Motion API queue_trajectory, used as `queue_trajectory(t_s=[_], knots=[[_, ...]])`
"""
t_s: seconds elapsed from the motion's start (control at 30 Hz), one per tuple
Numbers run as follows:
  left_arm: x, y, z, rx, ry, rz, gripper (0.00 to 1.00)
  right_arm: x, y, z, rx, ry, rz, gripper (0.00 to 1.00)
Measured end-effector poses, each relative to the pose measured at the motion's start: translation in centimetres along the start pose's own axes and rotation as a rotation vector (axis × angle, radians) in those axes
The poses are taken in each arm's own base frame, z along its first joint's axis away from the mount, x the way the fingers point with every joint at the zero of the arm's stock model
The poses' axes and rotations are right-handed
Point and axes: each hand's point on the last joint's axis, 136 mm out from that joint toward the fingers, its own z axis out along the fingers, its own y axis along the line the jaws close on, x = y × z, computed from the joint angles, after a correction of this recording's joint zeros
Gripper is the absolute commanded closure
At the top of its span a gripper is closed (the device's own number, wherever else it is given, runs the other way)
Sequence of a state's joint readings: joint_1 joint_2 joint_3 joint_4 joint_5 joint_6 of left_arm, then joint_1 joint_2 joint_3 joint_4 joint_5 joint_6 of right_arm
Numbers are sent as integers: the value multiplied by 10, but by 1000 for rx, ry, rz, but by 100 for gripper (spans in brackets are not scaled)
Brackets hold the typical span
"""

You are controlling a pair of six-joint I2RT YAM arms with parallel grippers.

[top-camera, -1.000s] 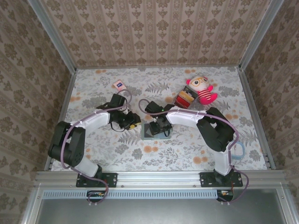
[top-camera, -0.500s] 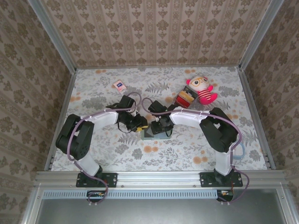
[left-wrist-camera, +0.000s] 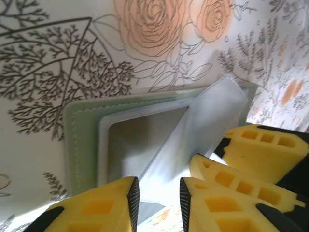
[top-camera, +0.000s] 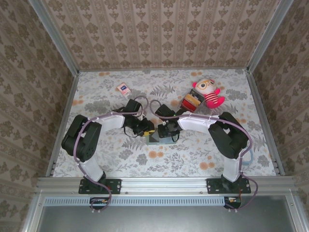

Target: Take the credit cards out of the card holder

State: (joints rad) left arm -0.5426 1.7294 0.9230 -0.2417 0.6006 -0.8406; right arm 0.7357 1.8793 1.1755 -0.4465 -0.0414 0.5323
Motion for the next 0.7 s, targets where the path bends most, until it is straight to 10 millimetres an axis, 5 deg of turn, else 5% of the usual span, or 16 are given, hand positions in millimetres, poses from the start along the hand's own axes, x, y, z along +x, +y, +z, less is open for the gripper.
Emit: queue_trajectory(t_s=[0.33,0.7], knots=[[-13,-6,13,18,13,-3,55,-2,7,1,-78,-51,-14,70],[-15,-9,13,27,8,5,57,-1,8,-16,-120,-99,-34,66]])
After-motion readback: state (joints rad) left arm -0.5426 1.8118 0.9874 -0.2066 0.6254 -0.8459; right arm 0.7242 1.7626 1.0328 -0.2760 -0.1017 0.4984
